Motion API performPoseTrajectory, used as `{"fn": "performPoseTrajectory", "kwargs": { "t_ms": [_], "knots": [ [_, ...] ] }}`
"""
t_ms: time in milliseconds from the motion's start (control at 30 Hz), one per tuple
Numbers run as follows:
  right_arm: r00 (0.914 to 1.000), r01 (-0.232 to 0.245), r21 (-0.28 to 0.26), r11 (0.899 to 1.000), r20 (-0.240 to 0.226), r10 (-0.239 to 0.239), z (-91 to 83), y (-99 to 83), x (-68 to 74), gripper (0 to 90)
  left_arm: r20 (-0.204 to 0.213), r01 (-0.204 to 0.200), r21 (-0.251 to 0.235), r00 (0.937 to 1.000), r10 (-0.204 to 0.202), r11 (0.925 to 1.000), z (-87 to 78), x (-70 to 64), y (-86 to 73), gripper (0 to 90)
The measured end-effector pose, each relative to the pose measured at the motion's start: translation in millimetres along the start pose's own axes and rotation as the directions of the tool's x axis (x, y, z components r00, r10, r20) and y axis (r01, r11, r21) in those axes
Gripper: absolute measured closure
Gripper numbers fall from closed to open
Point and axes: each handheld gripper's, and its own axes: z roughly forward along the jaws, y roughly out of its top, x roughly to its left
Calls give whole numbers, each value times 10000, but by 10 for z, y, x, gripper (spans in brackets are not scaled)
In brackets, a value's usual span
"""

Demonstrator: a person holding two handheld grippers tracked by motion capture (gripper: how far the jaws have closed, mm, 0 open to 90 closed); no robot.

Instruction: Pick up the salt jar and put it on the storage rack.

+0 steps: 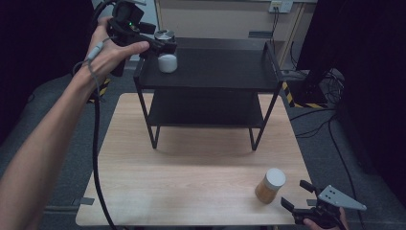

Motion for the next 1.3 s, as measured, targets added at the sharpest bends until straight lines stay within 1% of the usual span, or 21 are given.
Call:
{"fn": "performPoseTrajectory", "kwargs": {
  "t_ms": [67, 133, 200, 267, 400, 500, 567, 700, 900, 1100, 1167, 1233, 1300],
  "knots": [
    [10000, 11, 11, 10000, -7, -11, 2, 3, 2, 15, 26, -59, -54, 10000, 59, 10000, -46, -42, -56, 30],
    [10000, -9, 23, 10000, -10, 9, 4, 7, 6, 15, 153, -103, -170, 9998, 106, 9998, -72, -60, -113, 30],
    [10000, -1, 30, 10000, 9, 1, 5, 8, 9, 15, 260, -242, -275, 9994, 250, 9993, -91, -92, -184, 30],
    [10000, 1, 32, 10000, 41, -2, 4, 8, 12, 15, 335, -293, -276, 9990, 302, 9992, -92, -96, -204, 31],
    [10000, -12, 25, 10000, 55, 11, 3, 8, 13, 15, 651, -420, -316, 9969, 440, 9986, -90, -136, -323, 31],
    [10000, 21, 40, 10000, 56, -21, 4, 12, 15, 15, 935, -529, -474, 9940, 572, 9975, -106, -189, -457, 31],
    [10000, 33, 36, 10000, 68, -33, -1, 12, 17, 15, 1032, -561, -513, 9928, 612, 9971, -113, -224, -521, 31],
    [9999, 83, 29, 10000, 73, -83, -5, 13, 22, 15, 1049, -775, -549, 9910, 829, 9955, -117, -359, -693, 33],
    [9996, 239, 67, 9997, 112, -240, -16, 25, 51, 17, 1306, -928, -642, 9863, 1006, 9936, -71, -526, -970, 32],
    [9997, 187, 12, 9998, 172, -187, -37, 20, 63, 17, 1273, -1157, -769, 9840, 1249, 9903, -70, -718, -1237, 33],
    [9996, 234, 23, 9997, 176, -235, -38, 21, 64, 17, 1224, -1154, -822, 9846, 1250, 9899, -80, -767, -1331, 33],
    [9996, 226, 28, 9997, 171, -226, -37, 23, 69, 17, 1223, -1060, -854, 9857, 1160, 9907, -82, -793, -1419, 34],
    [9996, 245, 31, 9997, 166, -245, -35, 25, 71, 17, 1115, -1006, -844, 9877, 1098, 9913, -88, -818, -1496, 34]
  ]
}}
